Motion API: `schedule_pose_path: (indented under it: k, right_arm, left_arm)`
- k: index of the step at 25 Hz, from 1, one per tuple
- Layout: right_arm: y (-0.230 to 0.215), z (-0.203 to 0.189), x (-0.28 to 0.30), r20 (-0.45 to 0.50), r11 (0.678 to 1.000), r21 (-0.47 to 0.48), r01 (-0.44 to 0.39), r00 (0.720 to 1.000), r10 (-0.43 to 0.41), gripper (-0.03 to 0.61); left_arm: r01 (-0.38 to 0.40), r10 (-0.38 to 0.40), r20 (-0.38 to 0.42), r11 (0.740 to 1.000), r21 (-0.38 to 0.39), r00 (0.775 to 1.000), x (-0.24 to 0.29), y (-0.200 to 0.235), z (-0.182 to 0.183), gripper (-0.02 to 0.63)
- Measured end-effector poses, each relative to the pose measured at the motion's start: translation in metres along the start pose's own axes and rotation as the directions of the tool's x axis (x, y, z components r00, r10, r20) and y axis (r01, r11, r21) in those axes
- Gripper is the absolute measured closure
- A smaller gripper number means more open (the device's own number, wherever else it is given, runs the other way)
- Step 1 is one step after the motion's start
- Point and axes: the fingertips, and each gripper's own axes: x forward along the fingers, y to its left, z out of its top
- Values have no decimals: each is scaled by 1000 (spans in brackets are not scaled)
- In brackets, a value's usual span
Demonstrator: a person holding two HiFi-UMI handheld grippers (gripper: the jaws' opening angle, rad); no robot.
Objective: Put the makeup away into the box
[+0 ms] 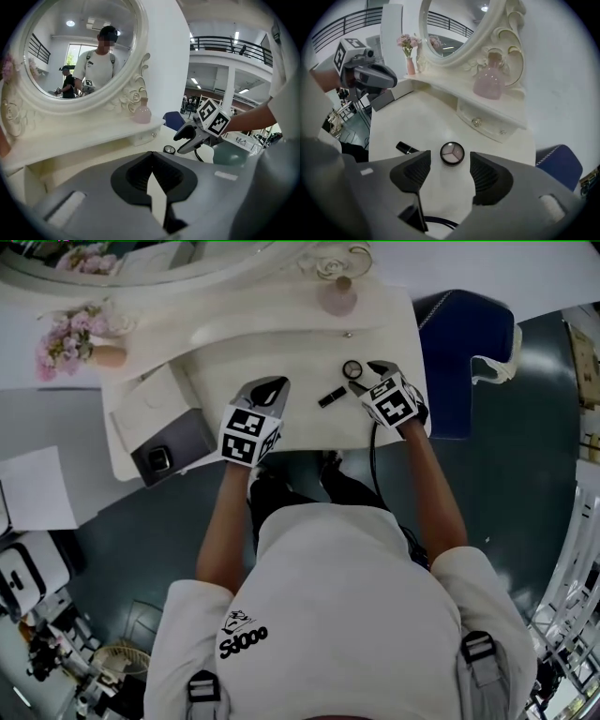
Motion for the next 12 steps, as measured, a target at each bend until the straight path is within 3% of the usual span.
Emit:
schedule_pose_path:
  k: [5,12]
  right_arm:
    - [-4,-8,21,-14,990,-130,-62,998,61,299]
    - [0,-3,39,-21,969,-206,-135,991,133,301]
  left_arm:
    - [-33,32,-44,999,-27,999,7,-7,-18,595]
    - [-74,70,-68,996,-56,995,5,-8,-30,595]
